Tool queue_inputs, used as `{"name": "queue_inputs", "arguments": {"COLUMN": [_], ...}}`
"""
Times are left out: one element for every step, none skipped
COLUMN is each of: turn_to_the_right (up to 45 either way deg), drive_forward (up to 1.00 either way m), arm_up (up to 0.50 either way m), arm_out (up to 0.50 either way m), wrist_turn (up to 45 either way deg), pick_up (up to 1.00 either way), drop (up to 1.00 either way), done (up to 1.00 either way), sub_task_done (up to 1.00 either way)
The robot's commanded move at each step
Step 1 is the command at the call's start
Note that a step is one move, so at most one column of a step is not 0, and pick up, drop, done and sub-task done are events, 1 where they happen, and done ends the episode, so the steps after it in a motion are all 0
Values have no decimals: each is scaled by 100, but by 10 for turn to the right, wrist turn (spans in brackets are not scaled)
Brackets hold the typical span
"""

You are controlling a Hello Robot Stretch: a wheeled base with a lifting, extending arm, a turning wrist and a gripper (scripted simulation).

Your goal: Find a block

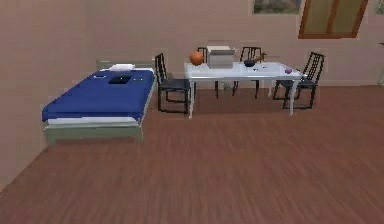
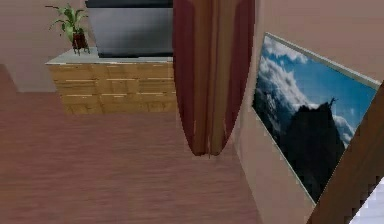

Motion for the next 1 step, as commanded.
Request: {"name": "queue_inputs", "arguments": {"turn_to_the_right": [-30], "drive_forward": [0], "arm_up": [0], "arm_out": [0], "wrist_turn": [0], "pick_up": [0], "drop": [0], "done": [0], "sub_task_done": [0]}}
